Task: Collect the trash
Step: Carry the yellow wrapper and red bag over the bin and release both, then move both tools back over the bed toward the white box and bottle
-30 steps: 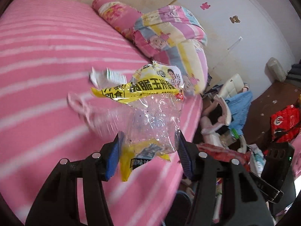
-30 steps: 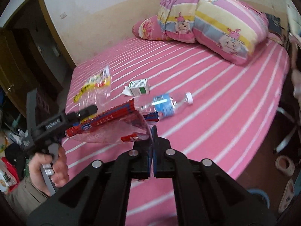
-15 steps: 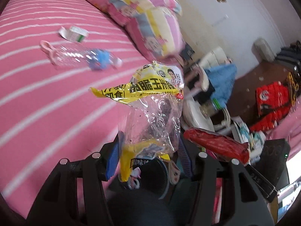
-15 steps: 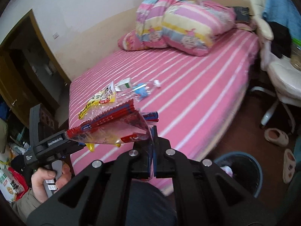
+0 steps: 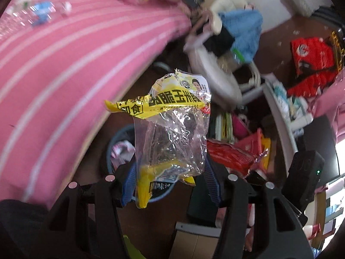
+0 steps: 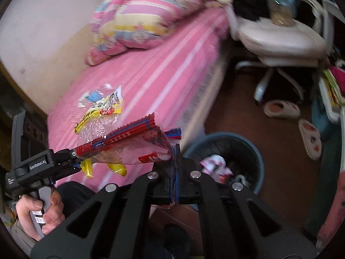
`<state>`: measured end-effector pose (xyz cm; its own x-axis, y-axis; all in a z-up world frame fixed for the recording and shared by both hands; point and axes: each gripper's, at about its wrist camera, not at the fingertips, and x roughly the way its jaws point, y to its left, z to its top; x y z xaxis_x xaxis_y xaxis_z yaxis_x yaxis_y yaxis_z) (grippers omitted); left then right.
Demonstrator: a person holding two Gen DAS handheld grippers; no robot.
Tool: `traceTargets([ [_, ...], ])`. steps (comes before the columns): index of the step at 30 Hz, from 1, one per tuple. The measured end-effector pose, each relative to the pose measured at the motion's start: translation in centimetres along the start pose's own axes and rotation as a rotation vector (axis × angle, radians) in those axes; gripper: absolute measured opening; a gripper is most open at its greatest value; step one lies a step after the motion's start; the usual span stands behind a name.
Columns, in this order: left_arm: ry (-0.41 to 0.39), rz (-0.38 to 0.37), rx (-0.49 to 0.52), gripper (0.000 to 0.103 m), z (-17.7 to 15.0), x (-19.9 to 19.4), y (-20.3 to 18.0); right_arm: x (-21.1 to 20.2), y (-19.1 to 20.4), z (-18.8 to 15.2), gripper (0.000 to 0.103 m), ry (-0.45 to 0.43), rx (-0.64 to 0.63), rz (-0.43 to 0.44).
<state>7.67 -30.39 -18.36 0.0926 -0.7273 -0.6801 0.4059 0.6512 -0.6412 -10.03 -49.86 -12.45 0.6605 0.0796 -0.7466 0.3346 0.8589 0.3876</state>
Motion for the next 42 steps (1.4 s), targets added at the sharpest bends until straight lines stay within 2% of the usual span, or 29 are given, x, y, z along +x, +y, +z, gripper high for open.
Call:
traceTargets([
  [6, 0.147, 0.019, 0.010, 0.054, -0.6, 6.7, 0.5, 2.7, -4.5, -1.1, 0.003, 0.065, 0.087, -0.061],
  [18, 0.333, 0.114, 0.043, 0.055, 0.0, 15.4, 1.8, 7.9, -8.8, -2.2, 0.004, 0.156, 0.168, -0.117],
  [21, 0.363, 0.144, 0.060, 0.059, -0.1, 16.9, 1.9, 8.9, -9.2, -2.2, 0.005, 0.172, 0.172, -0.133],
  [22, 0.371, 0.158, 0.056, 0.063, -0.1, 17.3, 2.1, 9.1, -9.2, -2.2, 0.007, 0.174, 0.174, -0.138],
  [23, 0.380, 0.173, 0.044, 0.069, 0.0, 17.8, 2.5, 9.3, -9.4, -2.3, 0.023, 0.177, 0.178, -0.144],
  [24, 0.379, 0.181, 0.038, 0.072, 0.0, 18.0, 2.7, 9.6, -9.5, -2.4, 0.044, 0.181, 0.185, -0.148],
  [25, 0.375, 0.200, 0.031, 0.079, 0.1, 18.1, 3.0, 9.6, -9.6, -2.4, 0.051, 0.177, 0.188, -0.160],
  [26, 0.371, 0.208, 0.027, 0.081, 0.3, 18.0, 3.3, 9.5, -9.5, -2.4, 0.056, 0.170, 0.188, -0.175],
  [35, 0.301, 0.161, -0.007, 0.084, 1.2, 15.7, 3.0, 7.1, -9.0, -2.4, 0.070, 0.117, 0.209, -0.193],
  [37, 0.256, 0.138, -0.013, 0.084, 1.4, 14.2, 2.4, 6.1, -8.3, -2.0, 0.074, 0.087, 0.210, -0.173],
  [42, 0.067, 0.053, -0.022, 0.088, 2.0, 7.4, 1.6, 3.2, -4.6, -0.4, 0.084, -0.015, 0.153, -0.103],
])
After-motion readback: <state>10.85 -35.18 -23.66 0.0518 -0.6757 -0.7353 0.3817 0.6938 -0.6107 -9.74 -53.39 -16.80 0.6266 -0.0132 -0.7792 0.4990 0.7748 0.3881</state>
